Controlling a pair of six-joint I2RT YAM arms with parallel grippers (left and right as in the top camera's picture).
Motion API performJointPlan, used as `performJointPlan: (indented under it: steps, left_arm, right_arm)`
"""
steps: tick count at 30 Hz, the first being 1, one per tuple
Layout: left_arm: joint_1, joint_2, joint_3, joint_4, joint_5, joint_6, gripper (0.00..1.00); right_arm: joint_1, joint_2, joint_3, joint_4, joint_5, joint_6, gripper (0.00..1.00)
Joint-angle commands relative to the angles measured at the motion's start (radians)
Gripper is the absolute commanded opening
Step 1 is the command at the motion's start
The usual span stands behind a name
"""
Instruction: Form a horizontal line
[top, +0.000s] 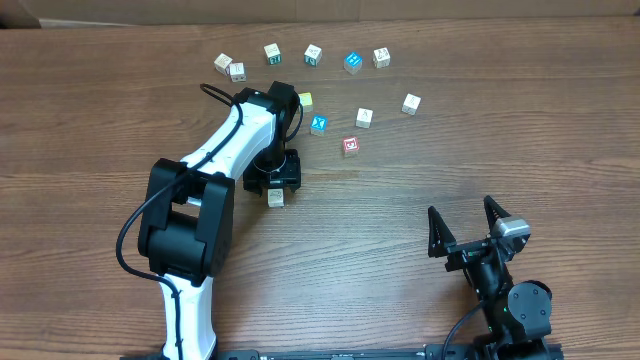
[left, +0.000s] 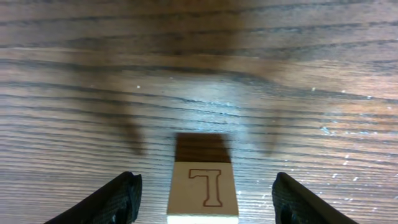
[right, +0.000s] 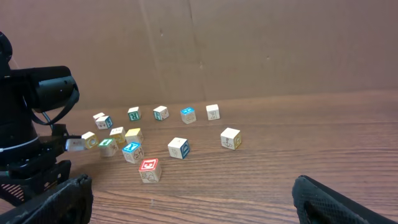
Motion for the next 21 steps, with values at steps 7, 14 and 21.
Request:
performJointPlan:
  steps: [7,14,21]
  left_arm:
    - [0.054,0.012,0.259,-0.084,-0.079,0.012,0.67]
    - [0.063,0.012,0.542,-0.009,-0.078,0.011,0.65]
    - [0.024,0.013,0.528,0.165,-0.057,0.011,0.62]
  right_arm:
    - [-0.002,-0.008,-0.01,0.006,0.0,-0.001,1.0]
    - [-0.002,-0.008,-0.01,0.006,0.0,-0.001,1.0]
    - [-0.002,-0.008,-0.01,0.006,-0.001,-0.001,1.0]
